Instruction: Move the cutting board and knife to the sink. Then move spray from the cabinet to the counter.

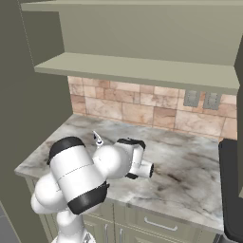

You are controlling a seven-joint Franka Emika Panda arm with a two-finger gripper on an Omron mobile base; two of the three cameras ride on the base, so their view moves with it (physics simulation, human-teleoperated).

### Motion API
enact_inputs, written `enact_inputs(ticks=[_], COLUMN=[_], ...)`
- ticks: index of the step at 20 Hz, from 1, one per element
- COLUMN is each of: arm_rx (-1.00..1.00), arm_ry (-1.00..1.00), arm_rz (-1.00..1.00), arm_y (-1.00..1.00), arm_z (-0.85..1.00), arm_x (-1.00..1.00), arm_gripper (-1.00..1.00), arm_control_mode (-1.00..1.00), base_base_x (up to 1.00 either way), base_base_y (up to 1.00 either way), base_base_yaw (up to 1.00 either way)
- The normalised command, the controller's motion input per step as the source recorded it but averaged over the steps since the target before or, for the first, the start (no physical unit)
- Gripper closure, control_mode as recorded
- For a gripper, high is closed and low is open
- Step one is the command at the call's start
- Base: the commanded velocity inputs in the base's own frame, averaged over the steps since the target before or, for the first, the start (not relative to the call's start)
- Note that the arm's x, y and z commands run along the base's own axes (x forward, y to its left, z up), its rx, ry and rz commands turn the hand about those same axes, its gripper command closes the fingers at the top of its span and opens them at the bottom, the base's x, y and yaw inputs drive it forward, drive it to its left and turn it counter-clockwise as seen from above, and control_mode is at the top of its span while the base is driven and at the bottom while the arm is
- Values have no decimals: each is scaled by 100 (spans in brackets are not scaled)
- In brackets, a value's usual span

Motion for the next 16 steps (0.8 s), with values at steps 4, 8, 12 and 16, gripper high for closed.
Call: enact_inputs(ticks=[4,8,12,16], arm_rx=[0,0,0,0], arm_ry=[-7,-6,-6,-5], arm_rz=[0,0,0,0], arm_y=[0,0,0,0], arm_z=[-16,-15,-16,-14], arm_x=[6,9,7,6], arm_gripper=[100,100,100,100], arm_control_mode=[-100,-100,-100,-100], base_base_x=[0,0,0,0], base_base_y=[0,0,0,0], base_base_yaw=[0,0,0,0])
